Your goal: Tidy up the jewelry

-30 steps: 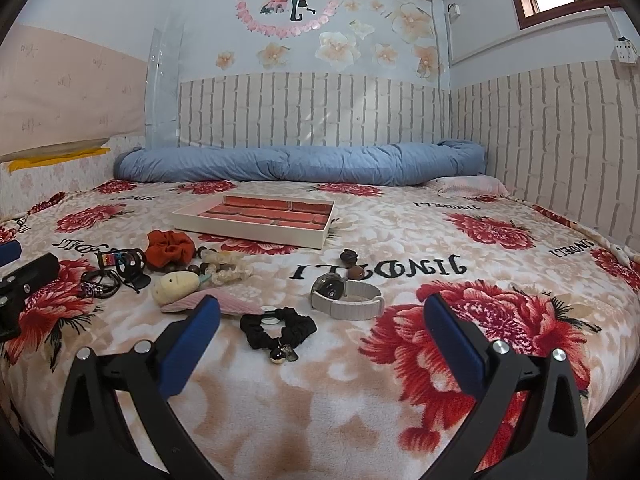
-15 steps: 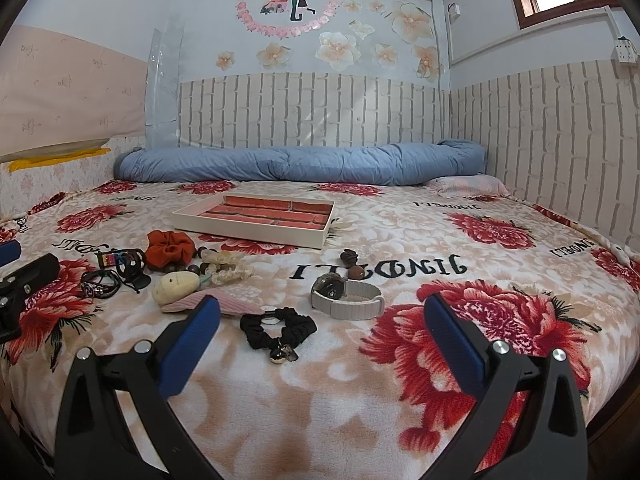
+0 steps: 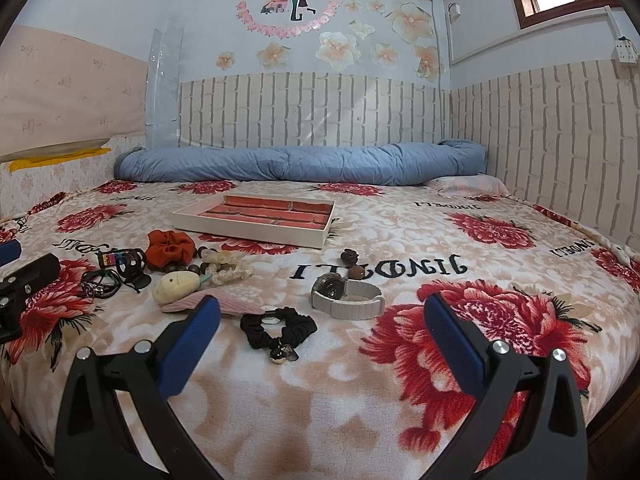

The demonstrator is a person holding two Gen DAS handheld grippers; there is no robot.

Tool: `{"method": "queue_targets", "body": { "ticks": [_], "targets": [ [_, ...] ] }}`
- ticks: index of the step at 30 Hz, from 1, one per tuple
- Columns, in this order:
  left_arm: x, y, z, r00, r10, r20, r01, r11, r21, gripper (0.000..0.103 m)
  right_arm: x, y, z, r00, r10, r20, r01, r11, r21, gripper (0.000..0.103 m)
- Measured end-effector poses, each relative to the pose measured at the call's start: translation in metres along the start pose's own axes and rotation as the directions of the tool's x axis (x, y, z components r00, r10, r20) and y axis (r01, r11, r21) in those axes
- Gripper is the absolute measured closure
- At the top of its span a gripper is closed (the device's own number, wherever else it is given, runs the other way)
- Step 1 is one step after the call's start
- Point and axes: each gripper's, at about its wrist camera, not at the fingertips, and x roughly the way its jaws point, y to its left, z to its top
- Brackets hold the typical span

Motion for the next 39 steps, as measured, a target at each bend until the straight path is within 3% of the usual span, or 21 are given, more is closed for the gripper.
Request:
{"method": "queue_targets", "body": {
  "ticks": [26,39],
  "targets": [
    [-0.001,0.0,0.002,1.0,0.004,0.003,-0.004,1.0,0.007,0.005,-0.001,0.0,0.0,1.0,-0.001,0.004,0.001,1.0,-0.001,0.004],
    [0.013,0.003,0.004,0.998,0.0,-0.057,0.001,1.0,0.009,0.005,0.018,-0.001,0.001,0.999,-0.012,-0.038,0.012,1.0,0.0,0.004]
  ]
}}
